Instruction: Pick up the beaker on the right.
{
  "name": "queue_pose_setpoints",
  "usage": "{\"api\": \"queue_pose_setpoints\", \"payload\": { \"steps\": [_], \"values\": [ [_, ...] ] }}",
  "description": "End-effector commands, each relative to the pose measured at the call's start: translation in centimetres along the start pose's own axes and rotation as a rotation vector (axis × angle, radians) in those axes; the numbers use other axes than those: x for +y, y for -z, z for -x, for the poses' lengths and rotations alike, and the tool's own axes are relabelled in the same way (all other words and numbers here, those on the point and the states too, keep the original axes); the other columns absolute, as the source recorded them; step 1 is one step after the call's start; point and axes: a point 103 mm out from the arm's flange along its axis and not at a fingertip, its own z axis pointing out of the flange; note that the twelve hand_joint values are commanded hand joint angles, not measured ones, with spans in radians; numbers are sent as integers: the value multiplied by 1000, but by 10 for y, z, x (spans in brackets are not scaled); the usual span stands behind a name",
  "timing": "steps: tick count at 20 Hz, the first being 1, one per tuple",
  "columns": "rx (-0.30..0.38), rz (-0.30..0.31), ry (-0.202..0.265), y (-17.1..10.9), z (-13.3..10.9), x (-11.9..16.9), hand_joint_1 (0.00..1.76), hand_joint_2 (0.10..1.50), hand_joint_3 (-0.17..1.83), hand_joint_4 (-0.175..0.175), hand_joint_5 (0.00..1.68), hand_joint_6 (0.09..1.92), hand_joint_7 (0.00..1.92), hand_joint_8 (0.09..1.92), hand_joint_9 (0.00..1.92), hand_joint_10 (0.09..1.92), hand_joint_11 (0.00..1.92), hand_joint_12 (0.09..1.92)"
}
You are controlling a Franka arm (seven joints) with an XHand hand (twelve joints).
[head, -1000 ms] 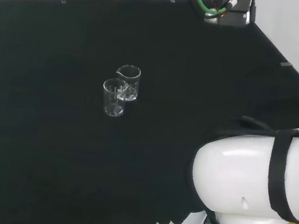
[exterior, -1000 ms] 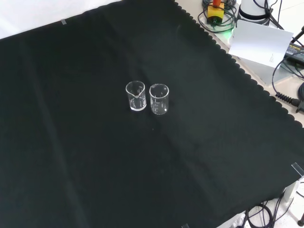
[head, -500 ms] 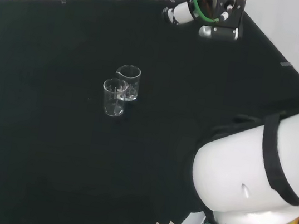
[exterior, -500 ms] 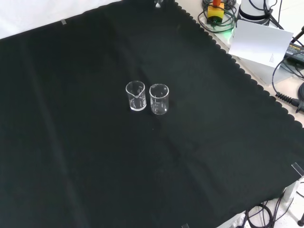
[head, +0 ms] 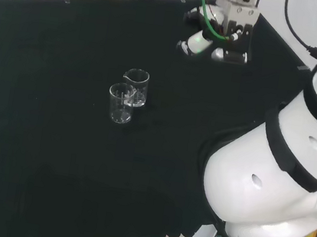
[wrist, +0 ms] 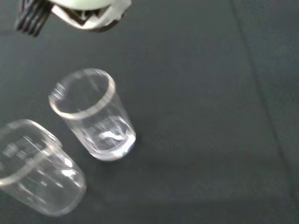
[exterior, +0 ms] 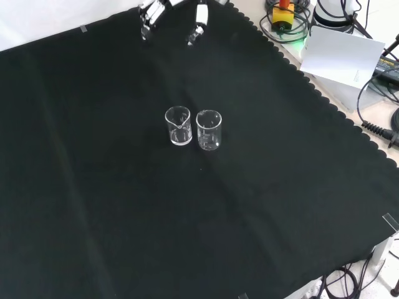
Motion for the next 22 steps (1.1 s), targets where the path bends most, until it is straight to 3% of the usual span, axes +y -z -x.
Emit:
{"api": "queue_pose_setpoints", "payload": {
  "steps": [1, 7, 17, 22],
  "values": [
    [125, 66, 93, -38, 20, 74, 867, 605, 674, -34, 430, 87, 248, 672, 391, 691, 39, 1423],
    [171, 53, 124, -65, 27, 91, 877, 574, 685, -45, 450, 87, 296, 703, 418, 696, 90, 1420],
    [209, 19, 130, -102, 37, 103, 879, 559, 692, -56, 500, 87, 352, 729, 465, 698, 120, 1415],
    [278, 0, 179, -120, 35, 106, 896, 536, 700, -59, 517, 87, 389, 736, 529, 676, 140, 1403]
  ]
}}
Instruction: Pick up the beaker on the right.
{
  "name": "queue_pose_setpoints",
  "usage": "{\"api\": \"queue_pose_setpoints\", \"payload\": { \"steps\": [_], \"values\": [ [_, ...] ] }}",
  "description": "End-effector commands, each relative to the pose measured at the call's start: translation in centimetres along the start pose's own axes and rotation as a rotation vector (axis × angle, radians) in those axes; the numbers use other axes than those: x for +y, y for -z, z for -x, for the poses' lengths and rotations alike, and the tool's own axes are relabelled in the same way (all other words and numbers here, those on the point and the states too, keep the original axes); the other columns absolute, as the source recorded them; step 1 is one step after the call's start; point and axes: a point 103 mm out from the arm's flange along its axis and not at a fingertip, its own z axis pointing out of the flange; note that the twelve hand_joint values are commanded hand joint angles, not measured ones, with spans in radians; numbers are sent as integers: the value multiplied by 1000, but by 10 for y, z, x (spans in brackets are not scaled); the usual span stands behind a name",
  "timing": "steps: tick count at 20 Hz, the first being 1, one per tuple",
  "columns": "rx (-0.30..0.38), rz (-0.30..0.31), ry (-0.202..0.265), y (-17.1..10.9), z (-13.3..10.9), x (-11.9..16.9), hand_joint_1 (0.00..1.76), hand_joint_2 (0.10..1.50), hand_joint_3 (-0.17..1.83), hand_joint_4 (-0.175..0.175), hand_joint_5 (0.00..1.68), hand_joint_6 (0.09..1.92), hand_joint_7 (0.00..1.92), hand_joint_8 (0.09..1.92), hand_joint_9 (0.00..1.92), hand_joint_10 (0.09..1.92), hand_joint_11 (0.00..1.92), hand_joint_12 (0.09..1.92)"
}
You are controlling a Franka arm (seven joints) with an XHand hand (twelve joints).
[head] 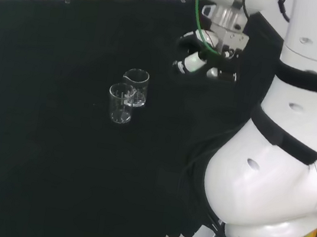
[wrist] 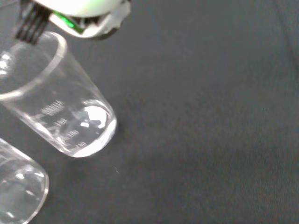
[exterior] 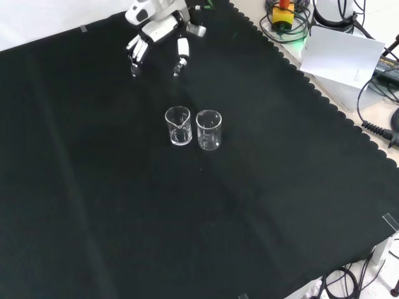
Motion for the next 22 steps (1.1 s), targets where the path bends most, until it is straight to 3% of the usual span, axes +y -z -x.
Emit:
{"api": "queue_pose_setpoints", "payload": {
  "steps": [1, 11, 18, 22],
  "values": [
    [152, 33, 104, -39, 4, 30, 897, 533, 700, -59, 518, 87, 390, 736, 529, 673, 140, 1402],
    [200, 35, 192, -60, -6, 27, 904, 513, 701, -59, 523, 87, 412, 745, 539, 666, 153, 1403],
    [246, 40, 206, -75, -11, 26, 916, 503, 700, -62, 535, 87, 445, 755, 565, 667, 164, 1401],
    [315, 53, 218, -89, -13, 28, 928, 494, 698, -63, 542, 87, 469, 763, 580, 667, 165, 1399]
  ]
}}
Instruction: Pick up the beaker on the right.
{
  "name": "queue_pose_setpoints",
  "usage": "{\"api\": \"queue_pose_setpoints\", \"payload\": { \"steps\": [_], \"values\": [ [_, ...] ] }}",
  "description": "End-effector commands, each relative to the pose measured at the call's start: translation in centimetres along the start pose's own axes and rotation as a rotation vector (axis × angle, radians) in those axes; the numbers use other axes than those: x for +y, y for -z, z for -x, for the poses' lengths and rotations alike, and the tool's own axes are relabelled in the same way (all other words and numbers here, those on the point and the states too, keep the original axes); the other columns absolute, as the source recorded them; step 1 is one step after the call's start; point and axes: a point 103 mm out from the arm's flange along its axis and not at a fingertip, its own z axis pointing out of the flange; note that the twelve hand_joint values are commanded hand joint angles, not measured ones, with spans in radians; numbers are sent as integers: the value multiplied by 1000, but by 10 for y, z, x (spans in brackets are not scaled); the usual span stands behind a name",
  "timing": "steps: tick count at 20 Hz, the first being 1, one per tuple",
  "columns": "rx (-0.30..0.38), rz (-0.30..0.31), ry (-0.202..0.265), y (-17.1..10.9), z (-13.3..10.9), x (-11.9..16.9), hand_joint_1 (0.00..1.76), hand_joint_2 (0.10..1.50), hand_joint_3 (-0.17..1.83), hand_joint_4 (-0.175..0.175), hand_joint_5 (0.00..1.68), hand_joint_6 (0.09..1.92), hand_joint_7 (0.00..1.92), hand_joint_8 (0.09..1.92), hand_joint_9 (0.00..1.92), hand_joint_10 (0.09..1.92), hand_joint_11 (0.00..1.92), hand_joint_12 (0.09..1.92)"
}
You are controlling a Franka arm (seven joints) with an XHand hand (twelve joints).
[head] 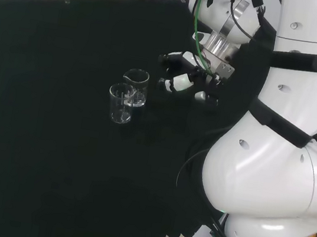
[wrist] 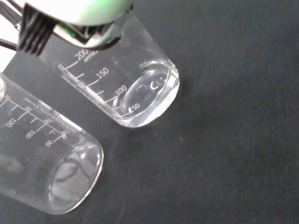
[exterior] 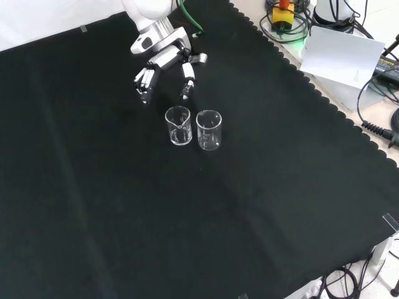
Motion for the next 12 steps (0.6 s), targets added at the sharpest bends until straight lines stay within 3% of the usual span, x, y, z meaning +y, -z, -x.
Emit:
{"api": "queue_pose_setpoints", "payload": {
  "steps": [1, 3, 12],
  "values": [
    [82, 27, 15, -19, 2, 1, 931, 492, 697, -63, 543, 87, 473, 764, 582, 666, 165, 1399],
    [121, 35, 20, -25, 3, 3, 933, 490, 698, -64, 548, 87, 482, 766, 586, 665, 163, 1398],
    [159, 95, 37, -43, -1, 13, 944, 484, 696, -67, 581, 87, 485, 768, 579, 652, 151, 1396]
  ]
}}
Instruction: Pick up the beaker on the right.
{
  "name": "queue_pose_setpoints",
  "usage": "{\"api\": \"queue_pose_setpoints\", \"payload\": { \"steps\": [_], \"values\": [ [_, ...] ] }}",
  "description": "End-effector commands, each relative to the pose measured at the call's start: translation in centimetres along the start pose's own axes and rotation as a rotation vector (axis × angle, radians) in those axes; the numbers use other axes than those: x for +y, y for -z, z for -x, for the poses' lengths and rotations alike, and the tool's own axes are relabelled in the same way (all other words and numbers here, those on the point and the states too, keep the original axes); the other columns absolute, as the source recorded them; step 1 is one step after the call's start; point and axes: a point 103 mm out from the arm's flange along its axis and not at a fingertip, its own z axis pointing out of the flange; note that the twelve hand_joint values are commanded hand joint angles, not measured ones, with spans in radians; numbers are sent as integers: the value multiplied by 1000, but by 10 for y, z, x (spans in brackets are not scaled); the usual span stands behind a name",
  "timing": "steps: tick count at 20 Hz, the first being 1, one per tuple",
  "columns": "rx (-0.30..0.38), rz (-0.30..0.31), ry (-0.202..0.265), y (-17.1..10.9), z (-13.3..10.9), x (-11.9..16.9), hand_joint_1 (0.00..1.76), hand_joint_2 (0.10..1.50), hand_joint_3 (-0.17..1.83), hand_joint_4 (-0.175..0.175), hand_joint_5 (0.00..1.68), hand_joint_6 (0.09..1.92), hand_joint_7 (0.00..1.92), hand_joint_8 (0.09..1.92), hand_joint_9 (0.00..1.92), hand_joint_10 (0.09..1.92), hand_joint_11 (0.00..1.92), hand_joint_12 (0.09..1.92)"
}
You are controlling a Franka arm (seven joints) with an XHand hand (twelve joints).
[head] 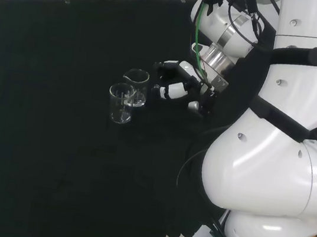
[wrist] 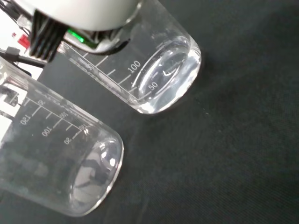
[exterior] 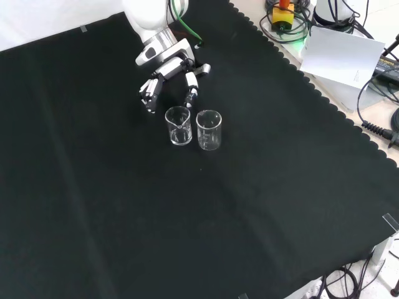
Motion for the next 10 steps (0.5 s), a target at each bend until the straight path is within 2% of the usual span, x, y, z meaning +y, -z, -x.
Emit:
{"api": "queue_pose_setpoints", "payload": {
  "steps": [1, 10],
  "values": [
    [26, 59, 15, -13, -2, 7, 944, 483, 696, -67, 580, 87, 481, 767, 570, 649, 147, 1396],
    [40, 69, 65, -31, -12, 21, 919, 471, 661, -66, 518, 88, 395, 794, 444, 675, 54, 1417]
  ]
}}
